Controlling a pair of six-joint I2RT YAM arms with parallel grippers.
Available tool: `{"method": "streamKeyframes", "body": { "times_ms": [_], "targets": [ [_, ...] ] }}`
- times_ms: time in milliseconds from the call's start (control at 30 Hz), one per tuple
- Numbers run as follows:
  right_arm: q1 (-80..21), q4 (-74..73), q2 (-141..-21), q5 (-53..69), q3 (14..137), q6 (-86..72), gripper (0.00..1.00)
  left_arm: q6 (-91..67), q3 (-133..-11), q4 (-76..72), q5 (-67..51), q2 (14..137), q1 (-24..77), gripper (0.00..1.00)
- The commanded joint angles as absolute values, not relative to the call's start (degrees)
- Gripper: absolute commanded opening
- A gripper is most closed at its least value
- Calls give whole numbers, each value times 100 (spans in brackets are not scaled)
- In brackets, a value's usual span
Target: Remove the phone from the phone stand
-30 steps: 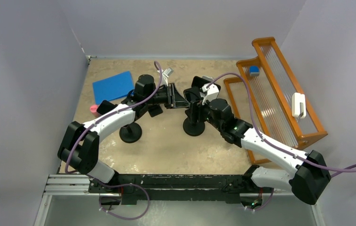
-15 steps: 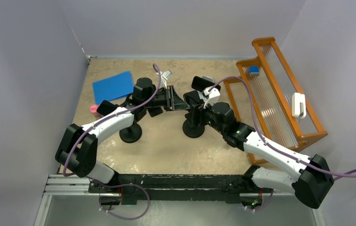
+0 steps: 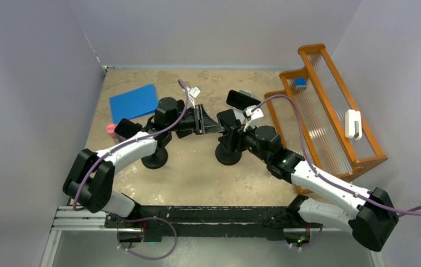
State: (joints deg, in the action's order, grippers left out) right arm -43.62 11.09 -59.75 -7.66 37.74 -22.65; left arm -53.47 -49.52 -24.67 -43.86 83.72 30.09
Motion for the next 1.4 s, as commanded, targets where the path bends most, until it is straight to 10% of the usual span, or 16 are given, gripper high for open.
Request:
{"method": "streamKeyframes", "body": {
  "times_ms": [0, 1100, 1367],
  "targets": [
    [-4185, 1232, -5537, -1109, 3683, -2820, 0, -5108, -4707, -2602, -4270, 8143, 2766, 0],
    [-4188, 2054, -4835, 307, 3671, -3095, 0, -4988, -4173, -3589, -4167, 8056, 2803, 0],
    [-4188, 1803, -4622, 866, 3927, -2982, 0, -5008, -4268, -3419, -4159, 7933, 2821, 23]
  ]
}}
